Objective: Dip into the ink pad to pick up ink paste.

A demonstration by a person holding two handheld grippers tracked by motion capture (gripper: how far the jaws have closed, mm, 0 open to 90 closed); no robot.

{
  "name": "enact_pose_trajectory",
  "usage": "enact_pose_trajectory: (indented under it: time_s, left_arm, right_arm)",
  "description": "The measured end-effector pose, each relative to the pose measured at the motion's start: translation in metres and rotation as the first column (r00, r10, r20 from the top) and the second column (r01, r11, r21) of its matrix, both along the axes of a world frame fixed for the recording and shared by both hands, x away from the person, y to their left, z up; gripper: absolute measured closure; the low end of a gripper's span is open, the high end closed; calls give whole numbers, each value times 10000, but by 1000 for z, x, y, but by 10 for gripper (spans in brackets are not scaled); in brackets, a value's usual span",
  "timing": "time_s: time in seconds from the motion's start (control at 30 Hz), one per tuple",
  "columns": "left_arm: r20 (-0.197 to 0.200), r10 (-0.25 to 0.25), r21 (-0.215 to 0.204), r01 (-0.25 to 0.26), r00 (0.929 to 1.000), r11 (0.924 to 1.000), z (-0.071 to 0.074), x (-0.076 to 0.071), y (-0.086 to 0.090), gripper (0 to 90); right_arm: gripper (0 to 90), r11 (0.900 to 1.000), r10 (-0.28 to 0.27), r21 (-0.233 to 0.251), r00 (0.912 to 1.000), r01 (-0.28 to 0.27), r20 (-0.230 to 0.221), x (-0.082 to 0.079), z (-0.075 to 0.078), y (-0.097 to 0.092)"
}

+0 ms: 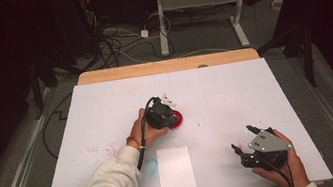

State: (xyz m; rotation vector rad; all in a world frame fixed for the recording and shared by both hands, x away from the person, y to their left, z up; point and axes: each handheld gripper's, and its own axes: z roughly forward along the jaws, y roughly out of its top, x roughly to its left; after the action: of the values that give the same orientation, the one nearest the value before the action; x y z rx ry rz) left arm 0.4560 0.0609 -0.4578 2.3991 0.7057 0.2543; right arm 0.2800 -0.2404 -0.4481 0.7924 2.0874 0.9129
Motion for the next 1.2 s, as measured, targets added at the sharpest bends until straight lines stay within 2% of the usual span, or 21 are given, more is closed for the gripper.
enact_pose_trajectory:
  time_s: [0.33,0.77,0.87,0.97,1.1,1.2]
  left_arm:
    - [-80,49,-36,-50,10000,10000,-1,0,1,739]
    - [-81,208,-356,-210,9998,9991,-3,-1,3,739]
    - [-5,189,-124,-189,9998,9997,-1,-2,1,739]
    - [124,96,302,-100,9999,9995,5,-3,-4,739]
    - [398,293,-69,-291,9988,9996,30,1,6,738]
    - [602,330,-179,-320,9976,9993,51,1,14,738]
  right_arm:
    - [268,10000,4,-14,10000,-4,-21,-1,0,0]
    - [268,10000,17,-15,10000,-17,-11,-2,0,1]
    - [268,10000,5,-23,10000,-5,-28,-2,0,1]
    - [268,10000,8,14,10000,-8,-28,-2,0,2]
    - [268,10000,33,42,10000,-33,-20,-1,1,2]
    - [268,9999,36,113,10000,-36,-31,-1,1,1]
